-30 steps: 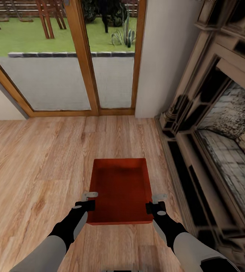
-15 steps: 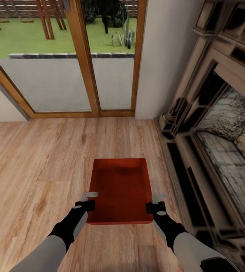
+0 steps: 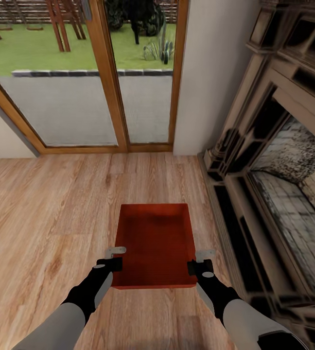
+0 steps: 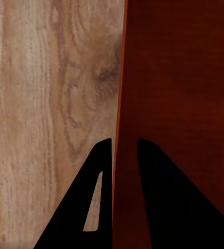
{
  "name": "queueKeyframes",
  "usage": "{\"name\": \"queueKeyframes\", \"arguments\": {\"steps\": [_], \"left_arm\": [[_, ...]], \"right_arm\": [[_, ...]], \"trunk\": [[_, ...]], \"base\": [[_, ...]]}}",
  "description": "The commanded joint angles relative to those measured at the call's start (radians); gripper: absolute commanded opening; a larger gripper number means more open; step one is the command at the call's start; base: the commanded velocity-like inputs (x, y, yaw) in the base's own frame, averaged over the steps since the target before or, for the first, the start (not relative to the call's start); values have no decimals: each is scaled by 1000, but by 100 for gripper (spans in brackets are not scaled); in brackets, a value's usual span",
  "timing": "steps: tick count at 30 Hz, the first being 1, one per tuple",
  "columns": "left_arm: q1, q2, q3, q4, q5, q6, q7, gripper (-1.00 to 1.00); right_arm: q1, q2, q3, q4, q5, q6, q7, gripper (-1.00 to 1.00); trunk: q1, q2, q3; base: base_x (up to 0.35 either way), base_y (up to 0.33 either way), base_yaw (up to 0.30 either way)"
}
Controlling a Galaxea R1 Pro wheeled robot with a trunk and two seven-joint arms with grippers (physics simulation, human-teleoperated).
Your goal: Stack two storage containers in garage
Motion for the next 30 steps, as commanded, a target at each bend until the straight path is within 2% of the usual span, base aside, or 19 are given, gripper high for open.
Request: {"name": "queueKeyframes", "arguments": {"steps": [1,30], "left_arm": [[0,1,1,-2,-5,7,15,-100],[0,1,1,0,-5,8,15,-100]], "right_arm": [[-1,0,0,-1,6,-1,-4,-100],[-1,1,0,-1,8,1,-4,-100]], "trunk": [[-4,7,3],[-115,210,94]], "base": [[0,0,0],[0,0,0]]}}
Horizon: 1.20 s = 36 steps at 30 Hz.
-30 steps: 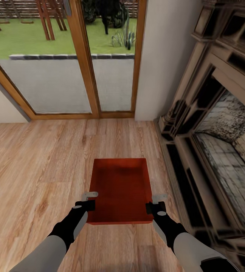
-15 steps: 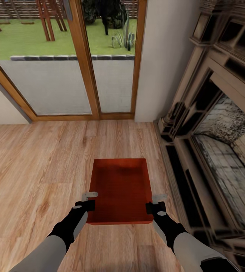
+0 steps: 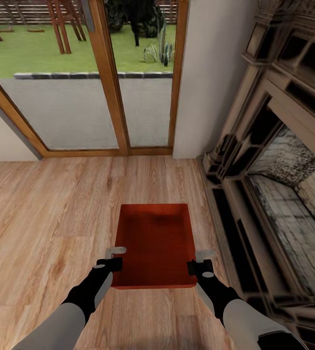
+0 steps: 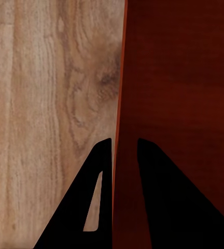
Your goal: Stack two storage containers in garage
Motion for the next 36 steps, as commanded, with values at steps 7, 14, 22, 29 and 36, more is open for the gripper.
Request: {"name": "queueKeyframes", "arguments": {"steps": [7,14,22,29,36], "left_arm": [[0,2,1,-1,-5,7,15,-100],[0,2,1,-1,-5,7,15,-100],[0,2,1,-2,-5,6,15,-100],[0,2,1,0,-5,6,15,-100],[0,2,1,0,-5,6,15,-100]], "right_arm": [[-1,0,0,-1,6,-2,-4,-100],[-1,0,0,-1,6,-1,-5,-100],[-1,0,0,-1,7,-1,-6,-100],[-1,0,0,-1,8,3,-4,-100],[-1,0,0,-1,9,1,-4,-100]], "trunk": [[-27,49,21],[-54,98,43],[-84,154,68],[-111,203,90],[-138,252,112]], "base": [[0,0,0],[0,0,0],[0,0,0],[0,0,0],[0,0,0]]}}
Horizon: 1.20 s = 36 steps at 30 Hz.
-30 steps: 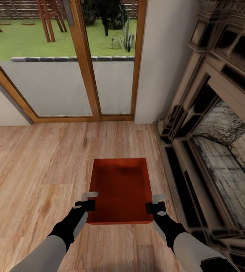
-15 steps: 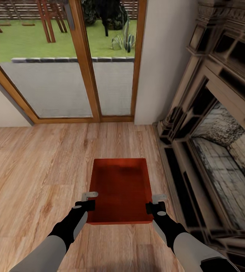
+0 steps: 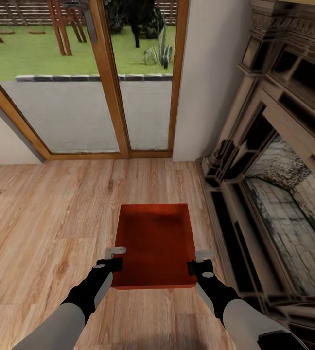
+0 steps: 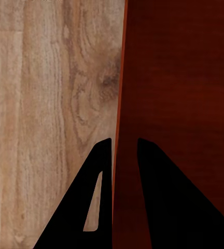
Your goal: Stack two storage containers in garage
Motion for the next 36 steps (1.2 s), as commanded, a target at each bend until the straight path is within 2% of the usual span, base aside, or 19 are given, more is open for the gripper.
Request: {"name": "queueKeyframes", "arguments": {"steps": [1,36], "left_arm": [[0,1,2,-2,-9,8,16,-100],[0,1,2,-3,-10,8,16,-100]], "right_arm": [[-1,0,-1,-1,7,-1,-5,-100],[-1,0,1,-1,12,0,-5,-100]], "trunk": [[-4,7,3],[-138,252,112]], "base": [[0,0,0],[0,0,0]]}}
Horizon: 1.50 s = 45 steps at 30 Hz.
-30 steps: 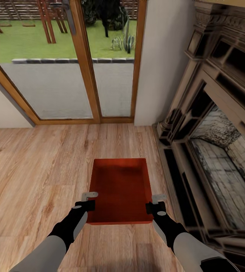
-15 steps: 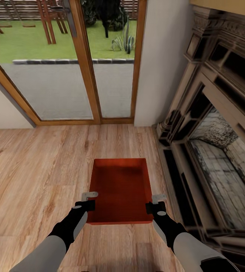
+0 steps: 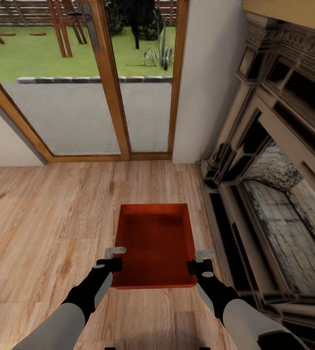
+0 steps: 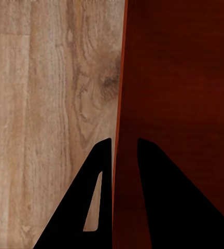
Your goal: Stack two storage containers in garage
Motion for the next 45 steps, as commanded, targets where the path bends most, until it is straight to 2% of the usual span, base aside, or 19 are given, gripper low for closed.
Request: {"name": "queueKeyframes", "arguments": {"steps": [1,17,38,45], "left_arm": [[0,1,1,-2,-10,8,16,-100],[0,1,1,-4,-10,8,16,-100],[0,3,1,-6,-9,8,16,-100],[0,3,1,-6,-9,8,16,-100]], "right_arm": [[-1,0,2,0,7,-1,-5,-100],[0,0,2,0,4,1,-9,-100],[0,0,1,1,1,4,-7,-100],[0,0,-1,1,-4,4,-7,-100]], "trunk": [[-4,7,3],[-65,119,53],[-65,119,53],[-65,119,57]], "base": [[0,0,0],[0,0,0],[0,0,0],[0,0,253]]}}
